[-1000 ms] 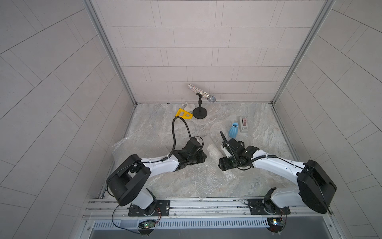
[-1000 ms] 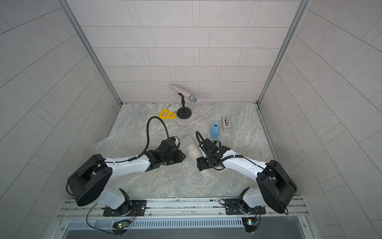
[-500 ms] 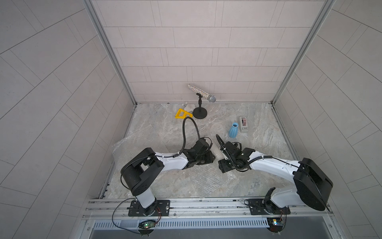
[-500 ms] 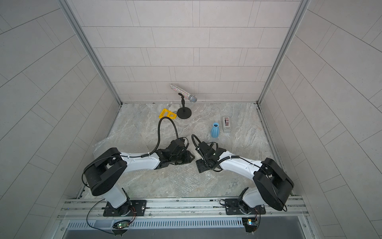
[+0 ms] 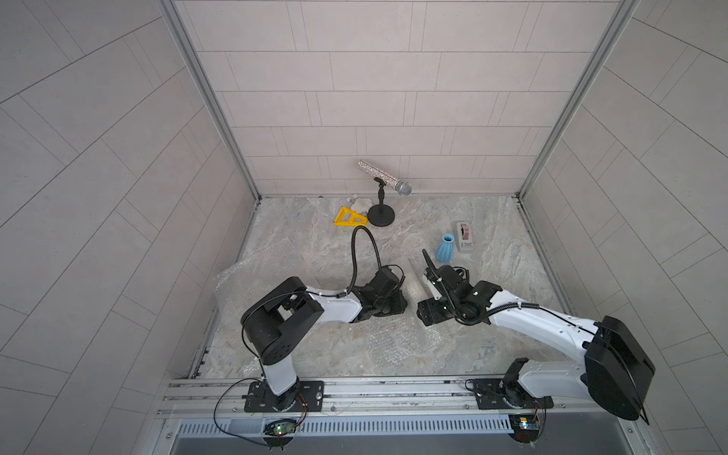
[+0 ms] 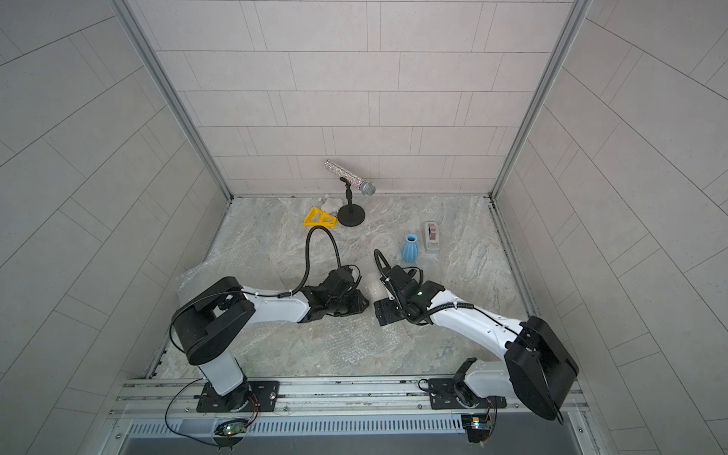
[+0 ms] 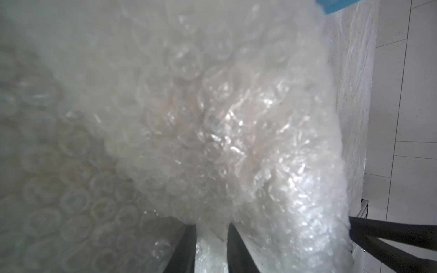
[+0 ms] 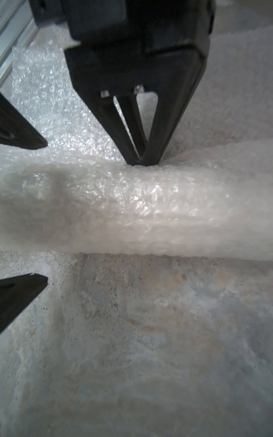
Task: Wrap vases in bubble wrap
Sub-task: Wrap the vase in bubble wrap.
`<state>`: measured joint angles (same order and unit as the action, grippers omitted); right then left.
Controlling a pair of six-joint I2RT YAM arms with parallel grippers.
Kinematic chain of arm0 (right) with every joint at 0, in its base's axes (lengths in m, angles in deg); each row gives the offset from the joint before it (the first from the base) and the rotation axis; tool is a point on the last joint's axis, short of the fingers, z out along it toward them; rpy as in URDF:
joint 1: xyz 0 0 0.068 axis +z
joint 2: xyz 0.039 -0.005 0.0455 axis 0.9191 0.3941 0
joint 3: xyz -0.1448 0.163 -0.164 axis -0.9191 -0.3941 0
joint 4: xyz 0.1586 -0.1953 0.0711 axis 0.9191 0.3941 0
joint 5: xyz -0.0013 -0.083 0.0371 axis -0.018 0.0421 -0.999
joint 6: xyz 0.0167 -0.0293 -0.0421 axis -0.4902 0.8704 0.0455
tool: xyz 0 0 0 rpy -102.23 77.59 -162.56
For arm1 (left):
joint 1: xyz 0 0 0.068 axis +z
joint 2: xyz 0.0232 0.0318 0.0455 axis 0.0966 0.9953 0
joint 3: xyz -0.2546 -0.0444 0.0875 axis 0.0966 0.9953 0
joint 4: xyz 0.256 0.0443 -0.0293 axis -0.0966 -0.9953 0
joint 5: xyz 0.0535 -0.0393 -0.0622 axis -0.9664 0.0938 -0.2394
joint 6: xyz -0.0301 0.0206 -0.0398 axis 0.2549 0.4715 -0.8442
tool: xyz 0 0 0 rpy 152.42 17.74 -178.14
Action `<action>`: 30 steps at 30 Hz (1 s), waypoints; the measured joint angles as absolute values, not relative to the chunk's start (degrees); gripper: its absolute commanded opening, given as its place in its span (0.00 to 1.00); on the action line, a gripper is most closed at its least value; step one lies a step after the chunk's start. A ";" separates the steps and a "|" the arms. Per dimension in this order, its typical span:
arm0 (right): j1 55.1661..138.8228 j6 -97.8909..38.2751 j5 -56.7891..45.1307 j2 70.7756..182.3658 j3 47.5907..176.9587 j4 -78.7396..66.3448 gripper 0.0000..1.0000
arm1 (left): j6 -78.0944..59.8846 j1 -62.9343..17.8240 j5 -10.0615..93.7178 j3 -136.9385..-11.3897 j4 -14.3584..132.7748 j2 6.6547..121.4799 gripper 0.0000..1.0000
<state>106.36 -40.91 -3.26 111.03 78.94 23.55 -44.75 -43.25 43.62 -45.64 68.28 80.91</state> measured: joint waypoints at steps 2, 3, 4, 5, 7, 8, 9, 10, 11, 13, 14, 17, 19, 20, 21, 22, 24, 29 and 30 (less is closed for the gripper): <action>105.12 -41.04 -4.70 109.98 78.94 23.62 0.85 | -44.48 -43.23 43.58 -45.64 68.28 80.93 0.28; 104.29 -41.20 -5.45 109.69 78.94 23.62 0.85 | -44.37 -43.23 43.58 -45.64 68.30 80.93 0.28; 103.28 -41.39 -6.32 109.52 78.94 23.59 0.84 | -44.33 -43.25 43.58 -45.68 68.30 80.95 0.28; 102.23 -41.68 -6.80 109.43 78.94 23.55 0.83 | -44.31 -43.25 43.58 -45.72 68.30 81.02 0.28; 100.55 -42.23 -7.44 109.43 78.92 23.55 0.81 | -44.29 -43.23 43.60 -45.90 68.35 81.21 0.27; 99.92 -42.47 -7.65 109.43 78.85 23.53 0.79 | -44.24 -43.23 43.60 -46.01 68.39 81.32 0.27; 99.57 -42.55 -7.81 109.47 78.77 23.53 0.79 | -44.09 -43.25 43.60 -46.07 68.37 81.37 0.27; 99.37 -42.57 -8.05 109.67 78.70 23.53 0.78 | -43.96 -43.25 43.58 -46.07 68.37 81.37 0.27; 99.35 -42.42 -8.42 110.09 78.70 23.48 0.76 | -43.87 -43.25 43.55 -46.07 68.37 81.37 0.27; 99.35 -42.23 -9.23 111.27 78.63 23.22 0.73 | -43.59 -43.25 43.45 -46.10 68.33 81.37 0.27; 99.37 -42.12 -9.56 112.10 78.61 23.16 0.71 | -43.46 -43.25 43.42 -46.16 68.33 81.43 0.27; 99.70 -41.77 -10.87 114.52 78.61 22.17 0.68 | -43.06 -43.25 43.29 -46.53 68.11 81.65 0.27; 100.48 -41.74 -10.91 114.94 78.61 21.41 0.66 | -42.78 -43.23 43.18 -46.64 67.85 81.65 0.27; 101.01 -41.61 -10.61 115.24 78.61 21.10 0.65 | -42.56 -43.23 43.07 -46.71 67.71 81.65 0.27; 101.40 -41.59 -10.45 115.59 78.59 20.84 0.65 | -42.36 -43.23 42.99 -46.73 67.63 81.63 0.29; 101.82 -41.59 -10.34 115.99 78.59 20.42 0.64 | -42.08 -43.23 42.77 -46.73 67.39 81.43 0.31; 102.80 -41.57 -9.93 116.64 78.59 19.55 0.63 | -41.29 -43.03 42.16 -46.75 66.05 80.60 0.36; 105.42 -41.72 -8.11 118.13 78.61 17.98 0.61 | -39.72 -41.09 41.74 -45.46 61.77 75.11 0.45; 105.64 -41.88 -7.76 118.13 78.61 17.91 0.61 | -39.59 -40.74 41.72 -45.00 61.33 73.67 0.47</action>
